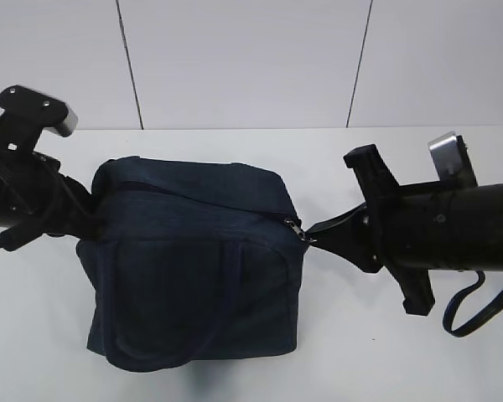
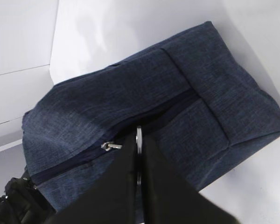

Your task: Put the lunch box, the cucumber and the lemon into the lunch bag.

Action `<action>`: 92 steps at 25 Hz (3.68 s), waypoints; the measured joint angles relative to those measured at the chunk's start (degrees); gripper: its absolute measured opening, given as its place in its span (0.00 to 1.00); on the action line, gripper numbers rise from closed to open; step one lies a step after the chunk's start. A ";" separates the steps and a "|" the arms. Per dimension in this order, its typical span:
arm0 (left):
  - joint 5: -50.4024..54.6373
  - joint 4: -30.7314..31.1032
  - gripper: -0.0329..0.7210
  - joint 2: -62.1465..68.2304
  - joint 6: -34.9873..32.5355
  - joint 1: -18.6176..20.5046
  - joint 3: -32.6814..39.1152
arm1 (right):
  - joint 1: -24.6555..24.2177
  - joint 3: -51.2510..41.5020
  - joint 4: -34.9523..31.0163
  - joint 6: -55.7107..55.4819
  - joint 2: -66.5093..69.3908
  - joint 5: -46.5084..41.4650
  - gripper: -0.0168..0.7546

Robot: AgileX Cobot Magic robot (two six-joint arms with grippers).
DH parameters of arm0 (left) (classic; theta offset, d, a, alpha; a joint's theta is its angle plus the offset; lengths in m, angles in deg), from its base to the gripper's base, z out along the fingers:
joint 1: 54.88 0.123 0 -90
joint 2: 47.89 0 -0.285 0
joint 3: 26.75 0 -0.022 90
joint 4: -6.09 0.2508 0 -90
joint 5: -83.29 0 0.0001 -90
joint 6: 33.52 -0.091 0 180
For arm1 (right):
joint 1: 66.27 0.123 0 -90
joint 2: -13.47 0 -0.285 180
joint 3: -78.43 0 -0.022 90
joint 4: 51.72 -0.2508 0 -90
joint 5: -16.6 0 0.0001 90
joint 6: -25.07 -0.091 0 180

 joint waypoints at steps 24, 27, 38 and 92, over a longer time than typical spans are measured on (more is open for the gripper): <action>-1.03 1.43 0.04 2.17 -0.04 3.55 -0.34 | -5.75 0.00 -0.24 2.76 4.00 -4.06 0.03; -1.03 1.33 0.04 2.17 -0.13 3.55 -0.34 | -5.75 0.00 -0.36 4.64 5.05 -3.28 0.03; -1.14 1.33 0.04 2.17 -0.13 3.66 -0.34 | -5.84 0.34 -0.55 6.70 6.36 -4.82 0.03; 22.47 25.60 0.04 2.25 -20.95 -15.68 -14.45 | -6.00 0.23 0.02 10.45 7.05 -7.14 0.03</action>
